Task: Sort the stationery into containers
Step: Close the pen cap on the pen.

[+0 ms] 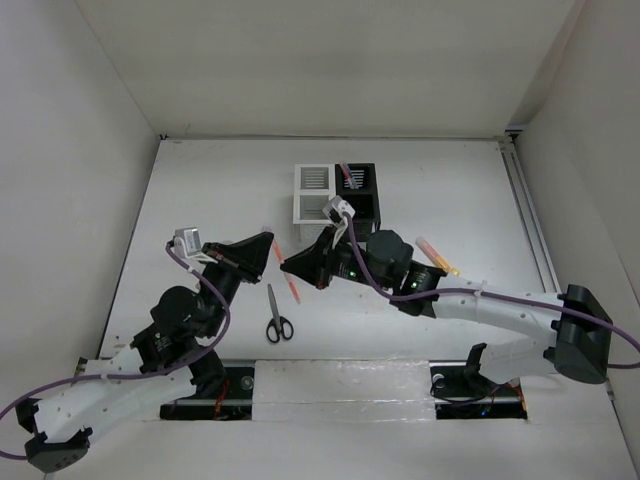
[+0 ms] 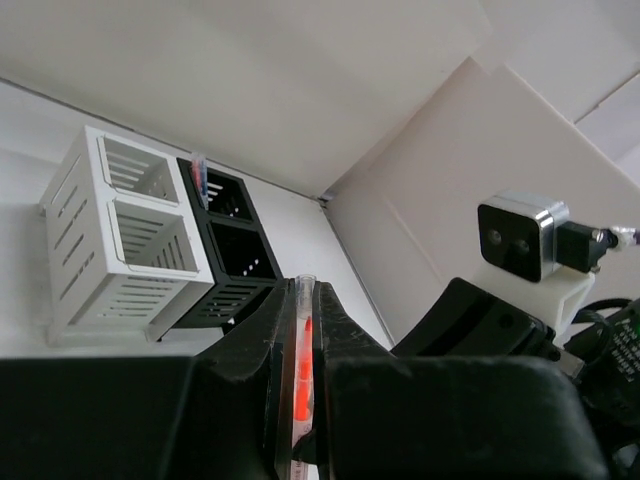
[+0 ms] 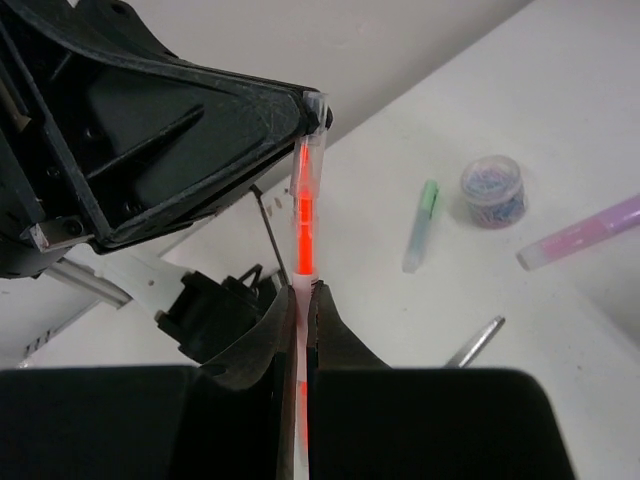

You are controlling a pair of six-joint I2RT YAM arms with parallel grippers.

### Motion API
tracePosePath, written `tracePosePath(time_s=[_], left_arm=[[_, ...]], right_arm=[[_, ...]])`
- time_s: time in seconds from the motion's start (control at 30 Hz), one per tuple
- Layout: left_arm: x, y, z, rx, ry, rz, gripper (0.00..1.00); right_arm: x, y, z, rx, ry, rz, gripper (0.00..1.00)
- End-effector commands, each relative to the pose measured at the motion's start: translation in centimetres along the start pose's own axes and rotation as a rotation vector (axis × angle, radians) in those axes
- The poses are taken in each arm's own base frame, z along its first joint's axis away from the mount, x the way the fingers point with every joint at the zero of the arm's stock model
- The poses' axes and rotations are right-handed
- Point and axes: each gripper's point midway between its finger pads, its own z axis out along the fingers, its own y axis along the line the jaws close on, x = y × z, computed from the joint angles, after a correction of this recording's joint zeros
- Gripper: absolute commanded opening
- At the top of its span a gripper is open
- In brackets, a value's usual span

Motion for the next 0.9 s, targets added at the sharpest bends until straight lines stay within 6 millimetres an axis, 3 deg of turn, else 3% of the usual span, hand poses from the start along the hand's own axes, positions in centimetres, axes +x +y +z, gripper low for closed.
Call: tracePosePath(time_s=[0.0, 0.07, 0.13, 0.33, 0.6, 0.73, 0.87], left_arm=[[2.5, -0.6, -0.3, 0.100, 0.061, 0.058, 0.00], [2.7, -0.7, -0.3, 0.114, 0.061, 0.063, 0.00], [3.7, -0.5, -0.3, 0.129, 0.090, 0.103, 0.00], [5.0, -0.6, -0.3, 0.184, 0.106, 0.156, 0.00], [6.2, -0.3, 0.0, 0.195, 0.118, 0.177, 0.00], [5.9, 0.0, 0.2, 0.180, 0.089, 0.159, 0.00], [5.7, -0.2, 0.4, 0.176, 0.079, 0.128, 0.00]], right_arm=[[-4.7, 2.0, -0.4, -0.025, -0.095, -0.028, 0.00], [-5.6, 1.9, -0.6, -0.009, -0.103, -0.037, 0.00], [-4.8, 1.4, -0.7, 0.008, -0.071, -0.032, 0.00], [-6.0, 1.6, -1.4, 0.040, -0.082, -0.008, 0.00], [-7.3, -1.9, -2.0, 0.159, -0.126, 0.086, 0.00], [-7.6, -2.1, -2.2, 0.158, -0.153, 0.130, 0.00], [-9.1, -0.6, -2.3, 0.083, -0.209, 0.126, 0.00]])
